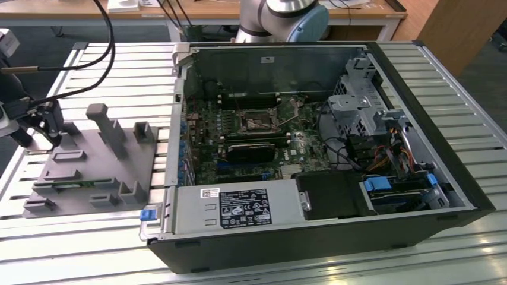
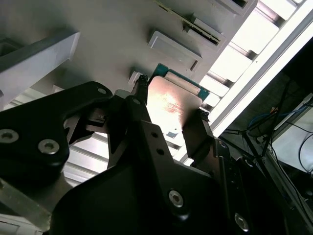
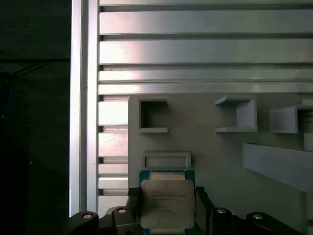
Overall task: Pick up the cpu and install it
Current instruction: 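Pick up the cpu and move it towards the insertion slot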
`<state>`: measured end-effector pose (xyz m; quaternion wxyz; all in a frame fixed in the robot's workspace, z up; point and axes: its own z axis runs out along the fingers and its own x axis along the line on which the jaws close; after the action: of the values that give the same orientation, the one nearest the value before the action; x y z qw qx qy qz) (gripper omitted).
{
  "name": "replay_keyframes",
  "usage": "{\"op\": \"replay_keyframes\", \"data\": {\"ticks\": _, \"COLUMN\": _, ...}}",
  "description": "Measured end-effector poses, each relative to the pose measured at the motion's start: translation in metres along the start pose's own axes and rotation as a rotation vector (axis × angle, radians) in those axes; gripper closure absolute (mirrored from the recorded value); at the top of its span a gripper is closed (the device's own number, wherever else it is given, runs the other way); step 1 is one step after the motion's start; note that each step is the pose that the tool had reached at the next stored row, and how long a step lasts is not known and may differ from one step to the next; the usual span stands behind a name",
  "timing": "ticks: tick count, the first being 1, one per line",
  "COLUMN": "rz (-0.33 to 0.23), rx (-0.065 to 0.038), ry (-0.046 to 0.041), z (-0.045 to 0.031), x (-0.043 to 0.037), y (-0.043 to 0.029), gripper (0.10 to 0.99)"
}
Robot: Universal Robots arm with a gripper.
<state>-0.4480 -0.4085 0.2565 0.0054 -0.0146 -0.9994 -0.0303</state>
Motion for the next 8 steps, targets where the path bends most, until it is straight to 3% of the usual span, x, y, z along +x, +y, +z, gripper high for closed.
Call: {"op": "replay_keyframes", "data": {"ticks": 8, "rz": 0.000, "rx": 0.000, "ry": 0.0000, "z": -0.0072, "x": 0.0001, "y": 0.0004, "gripper": 0.553}}
